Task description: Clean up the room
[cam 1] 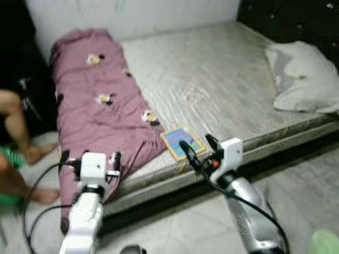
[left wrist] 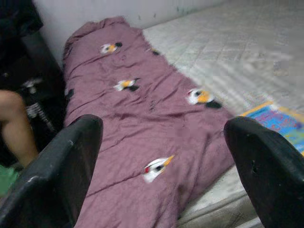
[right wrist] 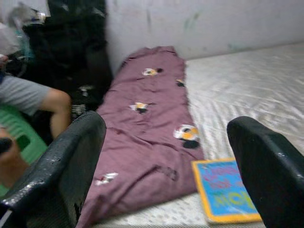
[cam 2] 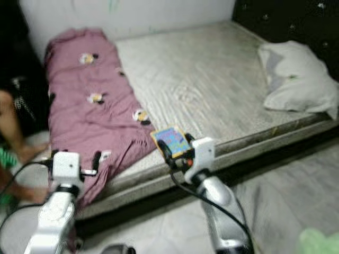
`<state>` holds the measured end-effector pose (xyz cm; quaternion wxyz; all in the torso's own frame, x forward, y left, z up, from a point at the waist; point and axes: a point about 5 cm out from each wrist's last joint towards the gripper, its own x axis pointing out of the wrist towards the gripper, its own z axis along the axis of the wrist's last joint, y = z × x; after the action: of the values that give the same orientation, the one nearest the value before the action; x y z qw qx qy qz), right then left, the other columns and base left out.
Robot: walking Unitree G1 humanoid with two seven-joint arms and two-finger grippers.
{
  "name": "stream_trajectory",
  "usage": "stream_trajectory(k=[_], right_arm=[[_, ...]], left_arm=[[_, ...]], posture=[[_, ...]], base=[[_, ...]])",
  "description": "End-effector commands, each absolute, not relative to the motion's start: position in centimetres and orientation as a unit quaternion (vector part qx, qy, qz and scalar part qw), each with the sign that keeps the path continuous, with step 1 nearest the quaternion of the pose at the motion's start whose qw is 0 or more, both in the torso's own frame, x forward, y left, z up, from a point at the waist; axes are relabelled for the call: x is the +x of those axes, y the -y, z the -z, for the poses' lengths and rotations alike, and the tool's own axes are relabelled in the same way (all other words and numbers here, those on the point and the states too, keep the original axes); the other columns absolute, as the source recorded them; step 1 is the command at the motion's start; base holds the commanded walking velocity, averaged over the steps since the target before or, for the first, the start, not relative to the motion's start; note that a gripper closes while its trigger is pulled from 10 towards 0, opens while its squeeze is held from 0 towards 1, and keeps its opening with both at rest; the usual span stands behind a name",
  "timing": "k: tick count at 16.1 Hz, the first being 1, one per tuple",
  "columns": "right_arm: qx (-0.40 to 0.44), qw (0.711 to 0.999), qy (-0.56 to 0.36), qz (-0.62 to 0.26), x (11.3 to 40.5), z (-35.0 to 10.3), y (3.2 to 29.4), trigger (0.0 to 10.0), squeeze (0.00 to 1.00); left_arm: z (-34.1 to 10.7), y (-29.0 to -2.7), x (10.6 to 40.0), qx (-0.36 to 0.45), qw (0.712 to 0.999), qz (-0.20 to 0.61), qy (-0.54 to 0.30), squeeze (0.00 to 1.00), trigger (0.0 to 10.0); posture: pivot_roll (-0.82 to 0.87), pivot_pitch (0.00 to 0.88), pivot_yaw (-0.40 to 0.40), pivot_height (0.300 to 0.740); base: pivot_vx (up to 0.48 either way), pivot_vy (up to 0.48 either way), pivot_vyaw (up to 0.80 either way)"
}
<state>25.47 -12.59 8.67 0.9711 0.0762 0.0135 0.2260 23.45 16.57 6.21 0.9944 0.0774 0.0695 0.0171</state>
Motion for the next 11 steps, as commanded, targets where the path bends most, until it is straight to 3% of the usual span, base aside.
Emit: stream_trajectory(k=[1, 7, 11], right_arm=[[0.076, 0.972, -0.018, -0.221, 25.50, -8.61, 12.86, 10.0, 0.00], [0.073, 0.973, -0.023, -0.219, 25.44, -8.33, 13.00, 10.0, 0.00], [0.072, 0.972, -0.026, -0.220, 25.37, -8.20, 13.01, 10.0, 0.00]], left_arm=[[-6.37, -16.46, 23.52, 0.081, 0.994, -0.010, -0.065, 0.00, 10.0], [-6.19, -16.27, 23.58, 0.066, 0.995, -0.009, -0.070, 0.00, 10.0], [-6.24, -16.17, 23.61, 0.062, 0.996, -0.005, -0.069, 0.00, 10.0]], posture=[[-0.06, 0.022, 0.024, 0.740], [-0.06, 0.023, 0.023, 0.740], [-0.06, 0.024, 0.022, 0.740]], base=[[0.000, 0.000, 0.00], [0.000, 0.000, 0.00], [0.000, 0.429, 0.00]])
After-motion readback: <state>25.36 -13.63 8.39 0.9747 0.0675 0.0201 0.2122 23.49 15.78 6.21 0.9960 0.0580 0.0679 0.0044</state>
